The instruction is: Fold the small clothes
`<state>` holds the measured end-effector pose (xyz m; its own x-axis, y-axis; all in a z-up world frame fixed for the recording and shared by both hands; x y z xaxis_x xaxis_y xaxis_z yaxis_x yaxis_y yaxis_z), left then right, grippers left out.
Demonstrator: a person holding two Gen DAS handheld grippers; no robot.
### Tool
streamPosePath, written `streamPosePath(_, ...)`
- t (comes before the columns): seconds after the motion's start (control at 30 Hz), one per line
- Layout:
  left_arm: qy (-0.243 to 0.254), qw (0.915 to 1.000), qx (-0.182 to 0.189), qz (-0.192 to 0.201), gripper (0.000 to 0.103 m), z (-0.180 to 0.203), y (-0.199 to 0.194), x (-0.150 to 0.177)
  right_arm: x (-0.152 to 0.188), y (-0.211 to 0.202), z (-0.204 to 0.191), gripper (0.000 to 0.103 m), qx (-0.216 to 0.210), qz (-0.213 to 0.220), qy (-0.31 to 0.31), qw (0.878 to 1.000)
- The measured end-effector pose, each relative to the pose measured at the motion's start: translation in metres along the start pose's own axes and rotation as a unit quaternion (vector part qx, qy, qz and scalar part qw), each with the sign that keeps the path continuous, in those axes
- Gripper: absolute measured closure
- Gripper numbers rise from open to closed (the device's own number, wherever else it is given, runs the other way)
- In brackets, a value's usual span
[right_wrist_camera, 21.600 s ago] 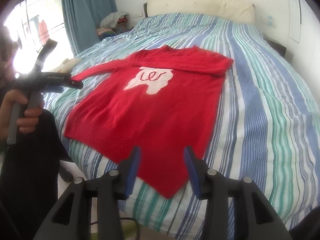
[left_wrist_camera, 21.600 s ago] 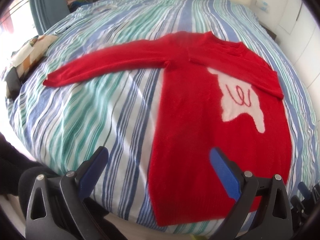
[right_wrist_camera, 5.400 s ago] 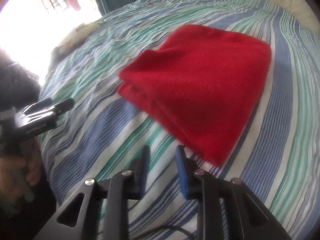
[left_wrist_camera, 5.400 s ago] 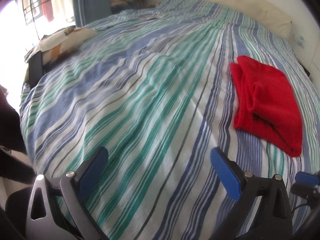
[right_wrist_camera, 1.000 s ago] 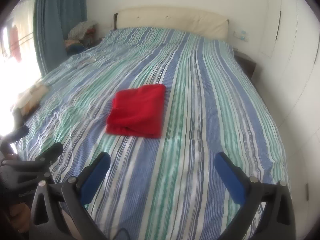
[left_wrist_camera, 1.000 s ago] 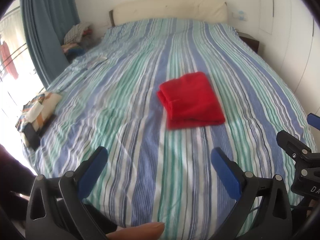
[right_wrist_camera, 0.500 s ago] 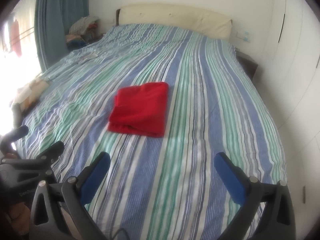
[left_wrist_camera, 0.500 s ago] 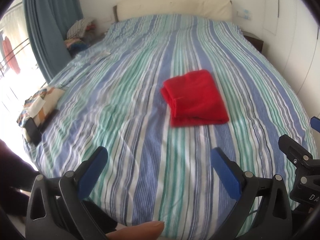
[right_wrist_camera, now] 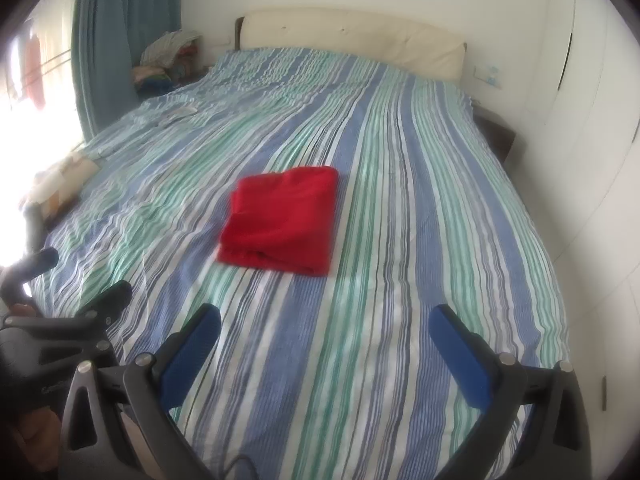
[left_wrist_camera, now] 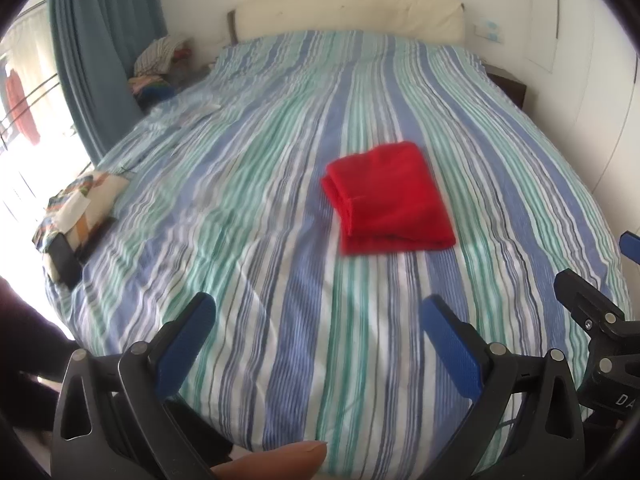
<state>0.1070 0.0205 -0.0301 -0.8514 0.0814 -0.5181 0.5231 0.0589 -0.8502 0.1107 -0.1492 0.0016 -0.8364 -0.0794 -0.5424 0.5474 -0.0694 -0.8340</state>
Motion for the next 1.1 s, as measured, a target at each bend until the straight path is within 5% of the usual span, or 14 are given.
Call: streamPosePath(1.1, 0.001, 0.9997, -0.014, 0.022, 0.000, 0.001, -0.011, -0.014, -0.005, -0.003, 0.002, 0.001, -0.003, 0.003, 0.013, 1.000)
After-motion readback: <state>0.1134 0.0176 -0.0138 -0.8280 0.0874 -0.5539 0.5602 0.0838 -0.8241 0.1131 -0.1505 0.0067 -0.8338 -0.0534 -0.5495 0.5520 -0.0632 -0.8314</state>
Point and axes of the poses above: each gripper's, at about its wrist camera, not at the fingertips, and y roughly the way its jaws point, z to its right, x to its underside, the point moved 7 cm from there along y, roughly the way its jaws point, and after that the axes turned 9 degrees about -z, right-handed, at the moved point
